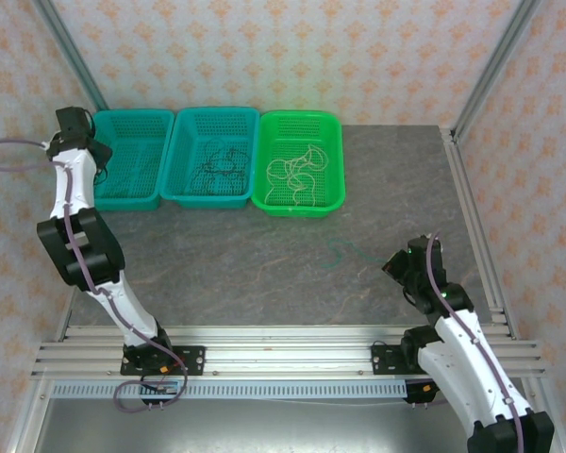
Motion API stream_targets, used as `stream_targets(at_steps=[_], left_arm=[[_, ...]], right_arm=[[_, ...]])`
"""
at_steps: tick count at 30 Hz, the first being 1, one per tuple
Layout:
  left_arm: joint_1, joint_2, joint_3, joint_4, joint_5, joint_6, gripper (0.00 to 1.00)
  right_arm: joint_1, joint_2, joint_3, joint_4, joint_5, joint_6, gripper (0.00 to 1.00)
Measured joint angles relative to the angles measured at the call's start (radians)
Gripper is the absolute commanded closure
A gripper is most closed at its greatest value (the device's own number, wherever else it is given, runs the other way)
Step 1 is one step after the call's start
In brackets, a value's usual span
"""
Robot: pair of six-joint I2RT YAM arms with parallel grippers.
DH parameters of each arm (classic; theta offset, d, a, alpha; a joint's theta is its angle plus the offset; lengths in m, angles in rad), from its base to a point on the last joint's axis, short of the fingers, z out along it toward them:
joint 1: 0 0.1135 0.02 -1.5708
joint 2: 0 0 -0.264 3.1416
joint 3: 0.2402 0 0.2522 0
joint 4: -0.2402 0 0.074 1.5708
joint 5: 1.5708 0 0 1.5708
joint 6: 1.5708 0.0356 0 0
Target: Untangle the cables
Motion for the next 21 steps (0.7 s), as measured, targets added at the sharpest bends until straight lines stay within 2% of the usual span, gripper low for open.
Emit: stream_targets(at_steps=[7,10,13,15,19,21], left_arm=[[-0.037,-0.257,-0.240,0.074,0.211,-0.010,0.30],[-0.105,-0.401,-0.290,0.086,0.291,0.001,0.30],[-0.246,-0.519,-0.310,0.103,0.348,0.028,0.23],[-0.373,-0.582,-0.328,0.116,0.385,0.056,0.20],[-0.581,-0.635,-0.381,0.127,0.472,0.104,0.18],[-0.656,-0.637,-0.421,0.136,0.516,0.117,0.18]], right_arm=[[0.052,0.011,0.043,-0.010,-0.050,-0.026,1.00],[0.095,0.037,0.092,0.001,-0.055,-0.055,1.00],[0.138,0.079,0.153,0.012,-0.054,-0.096,1.00],[0.174,0.110,0.194,0.015,-0.052,-0.132,1.00],[0.263,0.160,0.271,0.024,-0.045,-0.222,1.00],[0.311,0.182,0.307,0.032,-0.042,-0.275,1.00]])
